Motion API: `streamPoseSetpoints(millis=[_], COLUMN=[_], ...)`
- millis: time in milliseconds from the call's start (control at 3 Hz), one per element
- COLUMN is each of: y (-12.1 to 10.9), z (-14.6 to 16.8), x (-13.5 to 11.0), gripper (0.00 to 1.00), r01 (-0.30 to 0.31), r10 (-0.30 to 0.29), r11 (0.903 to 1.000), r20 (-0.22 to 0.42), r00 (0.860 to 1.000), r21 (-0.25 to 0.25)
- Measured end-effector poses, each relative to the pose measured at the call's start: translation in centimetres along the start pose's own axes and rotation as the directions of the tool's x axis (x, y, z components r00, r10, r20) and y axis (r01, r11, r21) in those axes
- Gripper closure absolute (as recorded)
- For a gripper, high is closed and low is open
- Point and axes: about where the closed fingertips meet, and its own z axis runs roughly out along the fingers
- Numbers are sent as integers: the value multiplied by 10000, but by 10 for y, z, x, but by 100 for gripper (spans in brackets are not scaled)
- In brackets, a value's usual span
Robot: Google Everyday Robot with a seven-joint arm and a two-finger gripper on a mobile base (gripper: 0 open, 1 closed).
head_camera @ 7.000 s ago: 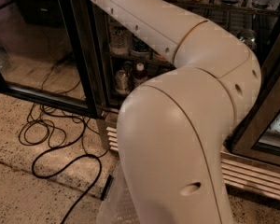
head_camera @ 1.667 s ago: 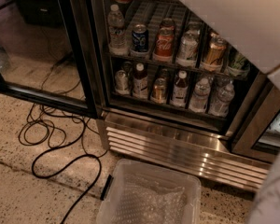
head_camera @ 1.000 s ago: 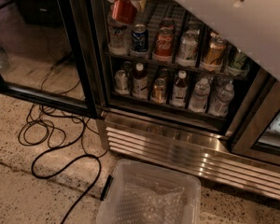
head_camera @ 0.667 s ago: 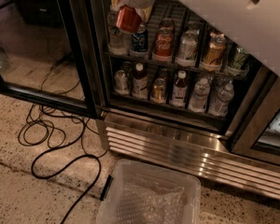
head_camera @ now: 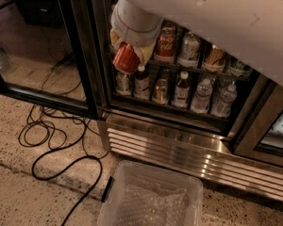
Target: Pick coke can from top shelf of fridge
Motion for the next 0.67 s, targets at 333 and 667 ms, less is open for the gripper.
streamPoseSetpoints(millis=[333,667], y=[-6,-17], z=[2,3], x=[54,88], gripper=[100,100], r01=[-367,-760], r10=[398,860], r11=[9989,9955], r20=[-1086,-2007], r00=[9933,9759], r21=[301,568])
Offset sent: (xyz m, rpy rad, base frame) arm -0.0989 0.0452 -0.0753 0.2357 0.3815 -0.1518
